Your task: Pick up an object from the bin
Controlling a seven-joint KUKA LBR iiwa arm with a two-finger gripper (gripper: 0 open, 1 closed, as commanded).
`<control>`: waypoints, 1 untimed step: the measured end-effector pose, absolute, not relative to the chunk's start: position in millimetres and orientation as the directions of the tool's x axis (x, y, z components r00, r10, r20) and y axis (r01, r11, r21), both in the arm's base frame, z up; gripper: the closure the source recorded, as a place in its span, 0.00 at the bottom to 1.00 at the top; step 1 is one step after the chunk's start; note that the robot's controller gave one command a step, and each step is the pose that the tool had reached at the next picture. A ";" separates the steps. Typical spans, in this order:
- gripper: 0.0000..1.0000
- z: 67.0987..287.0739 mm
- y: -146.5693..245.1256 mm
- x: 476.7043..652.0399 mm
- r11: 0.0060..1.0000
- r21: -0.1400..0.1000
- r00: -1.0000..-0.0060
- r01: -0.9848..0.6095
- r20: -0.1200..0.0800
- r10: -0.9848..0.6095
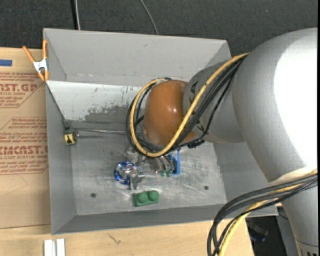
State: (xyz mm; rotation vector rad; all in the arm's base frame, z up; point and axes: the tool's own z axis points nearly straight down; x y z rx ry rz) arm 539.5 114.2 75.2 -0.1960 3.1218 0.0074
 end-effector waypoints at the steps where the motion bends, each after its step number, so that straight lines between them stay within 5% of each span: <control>1: 1.00 177.3 122.9 534.5 0.975 0.000 -0.975 -0.220 -0.010 -0.220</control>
Offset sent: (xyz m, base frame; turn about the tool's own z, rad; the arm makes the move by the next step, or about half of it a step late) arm -0.0070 0.0076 0.0974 -0.0956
